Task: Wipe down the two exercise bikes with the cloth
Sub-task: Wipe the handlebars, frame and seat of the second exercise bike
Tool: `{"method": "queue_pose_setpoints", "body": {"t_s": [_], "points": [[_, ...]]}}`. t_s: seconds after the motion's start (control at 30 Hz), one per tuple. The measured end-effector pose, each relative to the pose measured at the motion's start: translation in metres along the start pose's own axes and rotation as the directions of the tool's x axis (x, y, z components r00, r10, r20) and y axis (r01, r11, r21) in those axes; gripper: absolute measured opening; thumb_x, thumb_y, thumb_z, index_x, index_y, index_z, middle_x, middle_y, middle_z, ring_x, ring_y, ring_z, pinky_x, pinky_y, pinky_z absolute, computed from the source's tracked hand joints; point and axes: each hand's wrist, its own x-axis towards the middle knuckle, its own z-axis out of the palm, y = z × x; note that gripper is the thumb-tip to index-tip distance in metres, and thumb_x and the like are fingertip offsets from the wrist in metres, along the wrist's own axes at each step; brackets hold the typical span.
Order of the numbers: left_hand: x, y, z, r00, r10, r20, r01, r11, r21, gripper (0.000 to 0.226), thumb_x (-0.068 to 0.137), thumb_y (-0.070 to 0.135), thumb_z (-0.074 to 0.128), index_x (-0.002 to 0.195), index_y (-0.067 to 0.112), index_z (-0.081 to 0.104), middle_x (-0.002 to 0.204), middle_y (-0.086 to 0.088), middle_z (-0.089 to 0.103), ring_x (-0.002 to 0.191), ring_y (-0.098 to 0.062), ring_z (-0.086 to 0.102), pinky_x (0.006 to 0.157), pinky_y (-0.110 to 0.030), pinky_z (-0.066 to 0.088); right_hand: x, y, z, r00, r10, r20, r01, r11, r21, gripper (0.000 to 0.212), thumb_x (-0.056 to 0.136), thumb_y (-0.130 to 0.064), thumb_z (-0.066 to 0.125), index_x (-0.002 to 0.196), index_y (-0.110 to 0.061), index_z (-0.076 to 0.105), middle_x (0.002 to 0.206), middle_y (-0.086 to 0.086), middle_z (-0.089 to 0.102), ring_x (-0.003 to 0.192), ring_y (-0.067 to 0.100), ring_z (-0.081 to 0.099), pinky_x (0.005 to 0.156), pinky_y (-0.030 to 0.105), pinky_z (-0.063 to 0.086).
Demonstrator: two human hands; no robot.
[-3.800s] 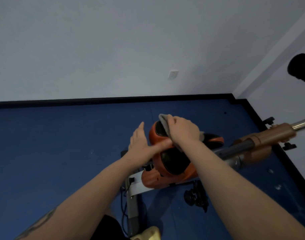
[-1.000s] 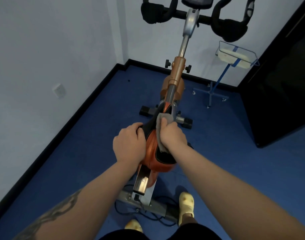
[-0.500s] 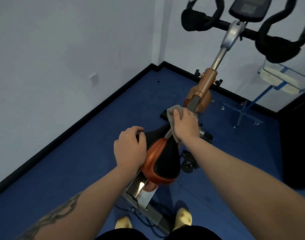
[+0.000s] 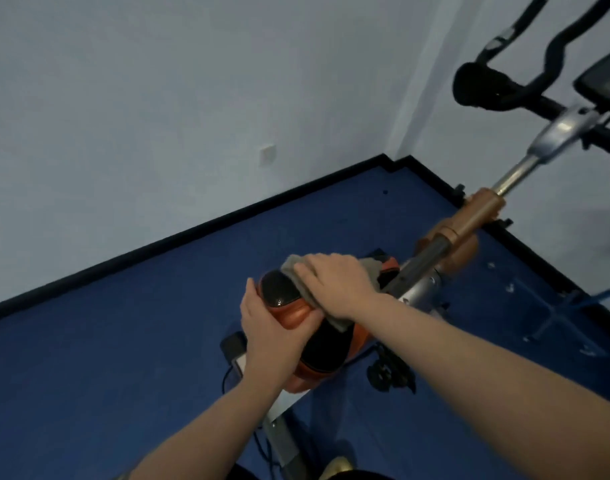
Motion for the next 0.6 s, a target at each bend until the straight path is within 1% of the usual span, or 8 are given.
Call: {"method": "queue_pose_setpoints", "body": {"t_s": [0.1, 0.2, 0.27, 0.33, 0.4, 0.47, 0.53, 0.6], "points": [[-0.008, -0.006, 0.001, 0.987, -0.125, 0.105, 0.135, 0.986, -0.093, 0.152, 0.036, 0.07, 0.084, 0.15, 0.038, -0.011, 0.152, 0.005, 0.022, 0.136, -0.016, 0.036, 0.113, -0.046, 0.035, 0.012, 0.018, -0.012, 0.981, -0.018, 0.195, -0.022, 0.98, 0.2, 0.055, 0.098, -0.056, 0.017, 0.135, -0.029, 0.047, 0.135, 0.0, 0.056, 0.116, 0.028, 0.056, 0.089, 0.043, 0.042], [-0.009, -0.011, 0.0, 0.966, -0.18, 0.185, 0.207, 0.969, -0.136, 0.16, 0.03, 0.064, 0.089, 0.148, 0.039, -0.016, 0.142, 0.005, 0.035, 0.125, -0.013, 0.047, 0.109, -0.041, 0.04, 0.032, 0.021, -0.011, 0.949, 0.131, 0.288, -0.131, 0.991, -0.02, 0.048, 0.102, -0.046, 0.016, 0.129, -0.029, 0.051, 0.128, 0.006, 0.058, 0.111, 0.031, 0.056, 0.079, 0.041, 0.039], [-0.006, -0.012, -0.001, 0.957, -0.178, 0.227, 0.214, 0.966, -0.145, 0.161, 0.029, 0.06, 0.091, 0.148, 0.035, -0.015, 0.138, 0.006, 0.039, 0.123, -0.012, 0.048, 0.108, -0.041, 0.041, 0.024, -0.012, 0.0, 0.99, -0.028, 0.141, 0.031, 0.999, -0.023, 0.044, 0.102, -0.047, 0.019, 0.124, -0.028, 0.052, 0.126, 0.002, 0.058, 0.111, 0.029, 0.056, 0.078, 0.04, 0.039], [-0.003, -0.012, -0.002, 0.953, -0.162, 0.258, 0.199, 0.973, -0.122, 0.153, 0.029, 0.057, 0.091, 0.146, 0.028, -0.002, 0.137, 0.008, 0.042, 0.121, -0.008, 0.049, 0.104, -0.034, 0.045, 0.007, -0.037, 0.011, 0.956, -0.293, -0.014, 0.293, 0.956, 0.013, 0.048, 0.098, -0.053, 0.023, 0.126, -0.029, 0.054, 0.132, -0.004, 0.054, 0.118, 0.022, 0.049, 0.084, 0.04, 0.04], [-0.002, -0.01, -0.004, 0.94, -0.214, 0.265, 0.243, 0.967, -0.078, 0.139, 0.027, 0.059, 0.09, 0.137, 0.03, 0.009, 0.127, 0.012, 0.047, 0.111, -0.003, 0.051, 0.091, -0.025, 0.05, 0.014, -0.031, 0.004, 0.885, -0.462, 0.064, 0.454, 0.884, 0.11, 0.049, 0.096, -0.059, 0.027, 0.128, -0.033, 0.054, 0.136, -0.01, 0.049, 0.123, 0.016, 0.043, 0.087, 0.037, 0.039], [-0.001, -0.008, -0.006, 0.923, -0.3, 0.24, 0.32, 0.946, -0.046, 0.136, 0.023, 0.061, 0.09, 0.131, 0.03, 0.014, 0.115, 0.014, 0.045, 0.107, -0.008, 0.053, 0.087, -0.03, 0.052, 0.036, -0.019, -0.006, 0.919, -0.309, 0.245, 0.247, 0.935, 0.253, 0.051, 0.095, -0.064, 0.028, 0.128, -0.035, 0.053, 0.135, -0.01, 0.052, 0.123, 0.017, 0.048, 0.088, 0.037, 0.04], [0.0, -0.009, -0.005, 0.918, -0.327, 0.225, 0.348, 0.936, -0.061, 0.132, 0.021, 0.058, 0.092, 0.129, 0.022, 0.024, 0.115, 0.01, 0.046, 0.107, -0.011, 0.055, 0.092, -0.036, 0.053, 0.055, -0.016, -0.004, 0.93, -0.077, 0.359, -0.004, 0.975, 0.221, 0.056, 0.096, -0.065, 0.021, 0.127, -0.034, 0.057, 0.133, -0.004, 0.057, 0.119, 0.023, 0.053, 0.09, 0.041, 0.043], [0.0, -0.009, -0.004, 0.917, -0.327, 0.228, 0.351, 0.933, -0.073, 0.123, 0.021, 0.057, 0.092, 0.125, 0.016, 0.04, 0.113, 0.005, 0.056, 0.105, -0.013, 0.059, 0.091, -0.039, 0.054, 0.046, -0.031, 0.0, 0.944, -0.143, 0.296, 0.112, 0.986, 0.119, 0.054, 0.094, -0.064, 0.021, 0.122, -0.036, 0.057, 0.129, -0.005, 0.058, 0.115, 0.023, 0.053, 0.086, 0.042, 0.044]]}}
